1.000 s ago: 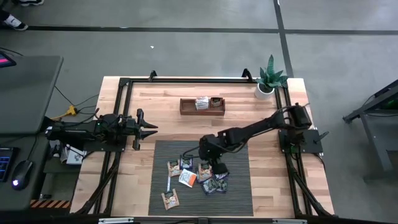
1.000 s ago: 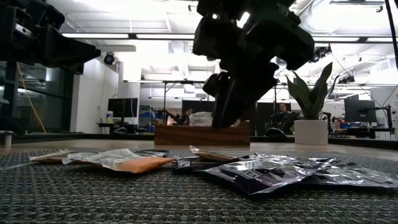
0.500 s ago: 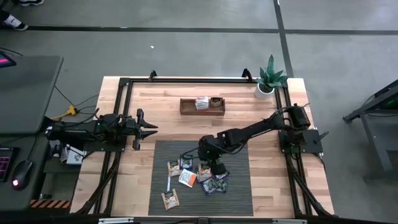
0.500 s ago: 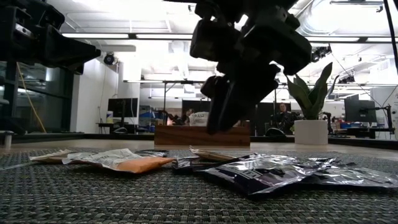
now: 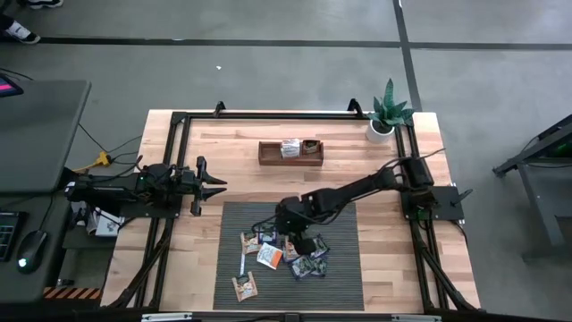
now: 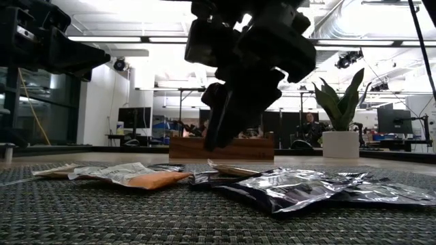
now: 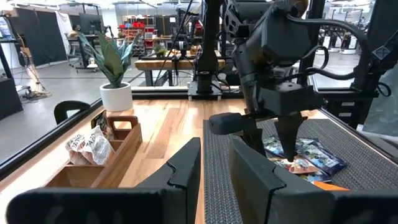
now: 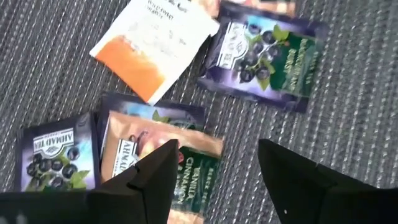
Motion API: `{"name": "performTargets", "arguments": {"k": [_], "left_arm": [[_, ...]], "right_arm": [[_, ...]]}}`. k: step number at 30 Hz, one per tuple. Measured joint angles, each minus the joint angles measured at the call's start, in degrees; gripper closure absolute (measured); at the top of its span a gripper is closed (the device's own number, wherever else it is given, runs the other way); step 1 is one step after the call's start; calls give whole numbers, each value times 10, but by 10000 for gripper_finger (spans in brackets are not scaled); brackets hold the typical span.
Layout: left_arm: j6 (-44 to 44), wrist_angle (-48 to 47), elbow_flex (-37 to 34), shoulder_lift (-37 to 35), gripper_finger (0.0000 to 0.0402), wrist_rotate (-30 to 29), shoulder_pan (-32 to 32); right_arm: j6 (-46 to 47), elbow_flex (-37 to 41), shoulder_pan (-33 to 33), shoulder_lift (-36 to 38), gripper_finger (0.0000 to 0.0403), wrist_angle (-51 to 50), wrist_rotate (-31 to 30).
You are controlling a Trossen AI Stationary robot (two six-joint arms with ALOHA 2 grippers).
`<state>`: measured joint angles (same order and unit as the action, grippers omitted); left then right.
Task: Pick & Place Tea
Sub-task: Put the light brown tea bag into the right compartment of the wooden organizer
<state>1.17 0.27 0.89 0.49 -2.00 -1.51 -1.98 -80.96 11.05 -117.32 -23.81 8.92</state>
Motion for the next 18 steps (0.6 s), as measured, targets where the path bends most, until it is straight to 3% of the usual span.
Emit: {"name": "performTargets", "arguments": {"k": [18], "left_arm": [[0,0,0,0,319,0,0]], "right_arm": [[14,-3,7,-25,190,-4,-41]]}}
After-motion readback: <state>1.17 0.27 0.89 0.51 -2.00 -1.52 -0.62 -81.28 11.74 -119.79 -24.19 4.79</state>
